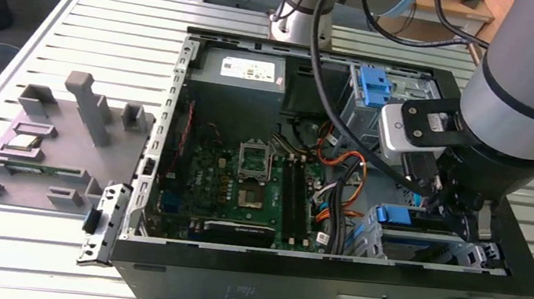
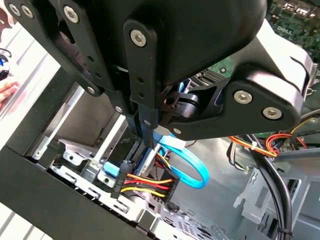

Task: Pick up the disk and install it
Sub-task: 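Insert the first disk wire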

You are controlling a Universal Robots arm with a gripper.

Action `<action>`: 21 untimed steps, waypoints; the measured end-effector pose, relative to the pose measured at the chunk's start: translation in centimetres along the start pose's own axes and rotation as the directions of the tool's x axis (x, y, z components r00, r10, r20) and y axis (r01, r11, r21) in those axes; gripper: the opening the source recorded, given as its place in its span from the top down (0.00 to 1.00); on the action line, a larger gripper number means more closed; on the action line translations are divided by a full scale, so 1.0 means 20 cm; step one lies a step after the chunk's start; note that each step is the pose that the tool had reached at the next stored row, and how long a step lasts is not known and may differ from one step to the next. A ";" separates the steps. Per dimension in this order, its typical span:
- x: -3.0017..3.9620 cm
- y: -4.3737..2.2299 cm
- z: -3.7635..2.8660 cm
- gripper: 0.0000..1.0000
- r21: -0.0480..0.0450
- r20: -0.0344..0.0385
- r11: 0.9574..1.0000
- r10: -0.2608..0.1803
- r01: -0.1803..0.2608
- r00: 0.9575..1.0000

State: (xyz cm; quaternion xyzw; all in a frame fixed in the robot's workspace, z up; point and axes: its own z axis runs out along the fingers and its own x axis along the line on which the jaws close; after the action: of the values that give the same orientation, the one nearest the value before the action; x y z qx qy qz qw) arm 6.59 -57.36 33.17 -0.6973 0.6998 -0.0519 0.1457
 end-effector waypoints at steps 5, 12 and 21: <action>0.000 0.003 0.000 0.84 0.000 0.001 1.000 -0.005 0.005 1.000; 0.001 0.003 0.001 0.84 -0.003 0.008 1.000 -0.026 0.026 1.000; 0.014 0.003 -0.001 0.84 -0.005 0.012 0.999 -0.040 0.041 0.999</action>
State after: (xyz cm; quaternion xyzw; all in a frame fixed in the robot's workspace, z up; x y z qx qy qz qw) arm 6.53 -57.64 33.13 -0.7120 0.6849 -0.0490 0.1469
